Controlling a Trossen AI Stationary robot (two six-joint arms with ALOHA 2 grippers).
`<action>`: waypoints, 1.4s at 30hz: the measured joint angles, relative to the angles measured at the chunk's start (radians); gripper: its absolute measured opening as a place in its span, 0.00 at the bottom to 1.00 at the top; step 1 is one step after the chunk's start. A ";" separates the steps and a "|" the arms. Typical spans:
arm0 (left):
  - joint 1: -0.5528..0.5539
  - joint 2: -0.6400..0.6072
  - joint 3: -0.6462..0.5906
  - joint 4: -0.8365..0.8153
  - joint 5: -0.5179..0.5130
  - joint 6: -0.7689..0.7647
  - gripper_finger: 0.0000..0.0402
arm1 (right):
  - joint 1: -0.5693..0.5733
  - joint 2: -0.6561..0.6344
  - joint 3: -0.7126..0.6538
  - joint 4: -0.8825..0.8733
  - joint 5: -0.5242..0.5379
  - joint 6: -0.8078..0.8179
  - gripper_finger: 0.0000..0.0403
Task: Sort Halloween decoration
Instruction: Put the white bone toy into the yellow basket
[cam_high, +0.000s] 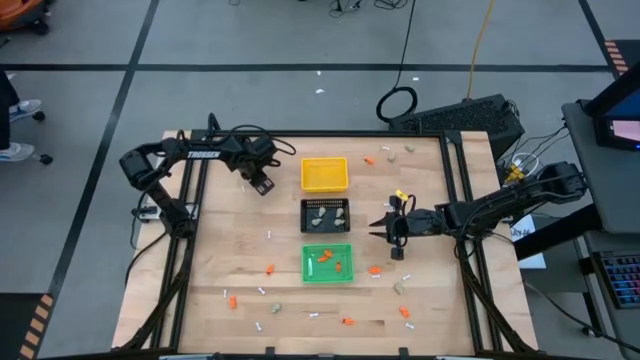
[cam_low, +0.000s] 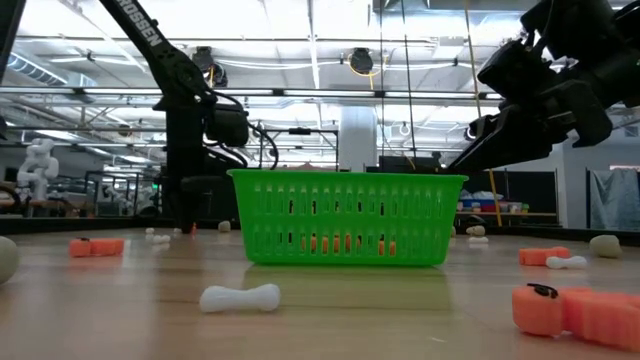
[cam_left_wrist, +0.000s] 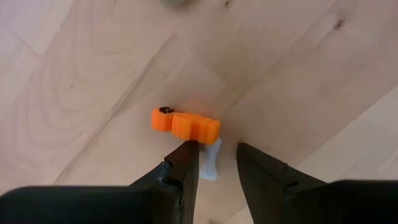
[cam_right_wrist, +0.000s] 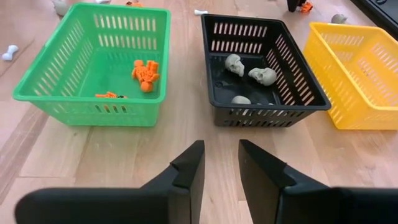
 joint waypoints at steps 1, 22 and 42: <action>0.000 -0.001 0.000 -0.006 0.000 0.000 0.30 | 0.000 0.000 0.000 0.000 0.000 0.000 0.21; 0.000 -0.004 -0.003 -0.036 0.038 0.019 0.02 | 0.000 0.000 0.000 -0.002 0.000 -0.008 0.21; -0.060 -0.266 0.019 -0.105 0.140 0.003 0.02 | 0.000 0.000 0.000 -0.008 0.000 -0.006 0.21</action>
